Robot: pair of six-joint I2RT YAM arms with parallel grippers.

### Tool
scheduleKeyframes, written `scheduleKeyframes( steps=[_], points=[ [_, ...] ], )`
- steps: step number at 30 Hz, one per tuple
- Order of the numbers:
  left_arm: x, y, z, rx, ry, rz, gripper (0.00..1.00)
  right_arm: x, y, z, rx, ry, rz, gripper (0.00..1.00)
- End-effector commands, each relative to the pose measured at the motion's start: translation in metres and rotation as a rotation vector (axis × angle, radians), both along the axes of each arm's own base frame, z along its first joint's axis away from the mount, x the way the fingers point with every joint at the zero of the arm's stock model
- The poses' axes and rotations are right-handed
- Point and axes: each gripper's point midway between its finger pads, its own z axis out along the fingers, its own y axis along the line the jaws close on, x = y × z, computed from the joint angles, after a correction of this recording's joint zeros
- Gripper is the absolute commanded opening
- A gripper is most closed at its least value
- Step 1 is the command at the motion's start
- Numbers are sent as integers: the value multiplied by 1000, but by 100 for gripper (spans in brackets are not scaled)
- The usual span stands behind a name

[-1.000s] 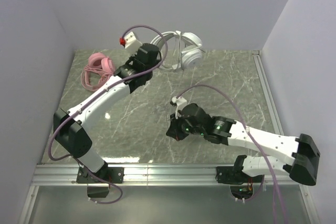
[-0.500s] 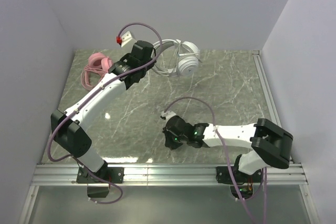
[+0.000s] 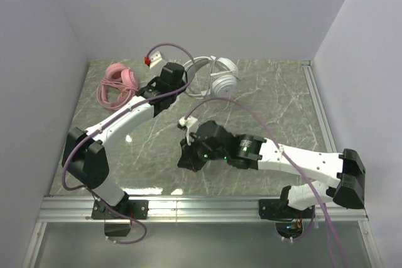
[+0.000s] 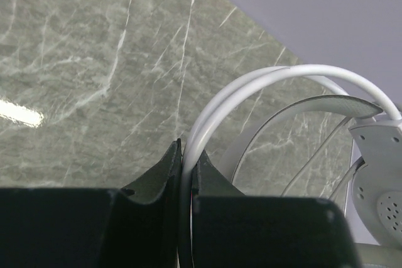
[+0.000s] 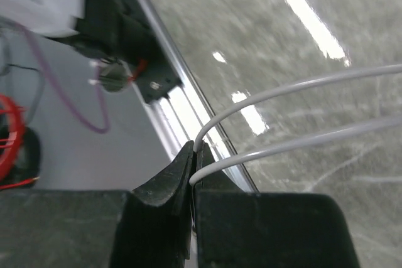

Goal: Wrap the headphones
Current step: Wrap the headphone cable with the right arm

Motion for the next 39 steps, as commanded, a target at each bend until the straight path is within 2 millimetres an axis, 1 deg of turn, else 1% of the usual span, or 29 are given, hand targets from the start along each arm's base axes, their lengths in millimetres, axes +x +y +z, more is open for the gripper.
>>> scheduleKeyframes(
  steps=[1, 2, 3, 4, 5, 6, 8, 9, 10, 11, 13, 14, 15, 16, 17, 18, 19, 21, 22, 27, 28, 30, 31, 32, 33, 34, 35, 38, 39],
  points=[
    [10, -8, 78, -265, -255, 25, 0, -8, -2, 51, 116, 11, 150, 0],
    [8, -7, 66, -258, -243, 33, 0, -6, -2, 63, 154, 10, 161, 0],
    [6, -7, 63, -255, -240, 35, 0, 7, -5, 73, 189, 11, 142, 0],
    [6, -10, 68, -276, -269, 32, 0, 10, -6, 81, 219, 25, 152, 0],
    [4, -11, 59, -270, -260, 33, 0, 9, -7, 91, 257, 40, 183, 0],
    [3, -11, 58, -273, -266, 35, 0, 20, -11, 98, 284, 43, 170, 0],
    [0, -14, 53, -282, -275, 33, 0, 25, -11, 113, 346, 61, 187, 0],
    [-1, -14, 52, -283, -280, 33, 0, 18, -13, 119, 378, 89, 245, 0],
    [-3, -17, 50, -284, -284, 29, 0, 26, -17, 125, 404, 100, 231, 0],
    [-4, -17, 45, -281, -288, 29, 0, 29, -19, 131, 429, 98, 242, 0],
    [-6, -17, 44, -270, -301, 34, 0, 26, -25, 142, 468, 135, 281, 0],
    [-8, -17, 40, -255, -305, 34, 0, 35, -30, 152, 502, 117, 278, 0],
    [-8, -18, 38, -247, -308, 38, 0, 37, -33, 157, 514, 123, 286, 0],
    [-9, -20, 34, -235, -307, 41, 0, 32, -37, 162, 530, 165, 319, 0],
    [-10, -21, 31, -228, -303, 42, 0, 40, -39, 169, 557, 157, 320, 0],
    [-10, -23, 28, -224, -300, 40, 0, 39, -41, 170, 560, 186, 329, 0],
    [-9, -24, 25, -217, -299, 43, 0, 37, -43, 177, 582, 208, 354, 0],
    [-8, -25, 17, -206, -290, 48, 0, 39, -45, 188, 620, 190, 379, 0],
    [-9, -27, 14, -206, -289, 47, 0, 37, -47, 197, 650, 185, 394, 0],
    [-9, -34, -3, -196, -275, 34, 0, 43, -53, 212, 694, 214, 377, 0],
    [-9, -34, -5, -192, -277, 33, 0, 47, -54, 214, 704, 215, 365, 0],
    [-11, -35, -6, -192, -286, 41, 0, 64, -53, 210, 715, 256, 283, 0],
    [-13, -33, -8, -195, -293, 45, 0, 75, -58, 209, 748, 293, 245, 0],
    [-14, -32, -7, -200, -300, 47, 0, 78, -60, 211, 773, 306, 235, 0],
    [-16, -33, -7, -206, -305, 47, 0, 81, -63, 216, 802, 375, 211, 0],
    [-17, -32, -12, -205, -304, 47, 0, 86, -66, 222, 848, 335, 213, 0],
    [-18, -33, -12, -206, -307, 47, 0, 90, -67, 221, 860, 352, 196, 0],
    [-20, -33, -19, -198, -306, 56, 0, 100, -65, 227, 904, 379, 143, 0],
    [-22, -35, -17, -206, -320, 57, 0, 104, -65, 231, 924, 396, 118, 0]
  ],
)
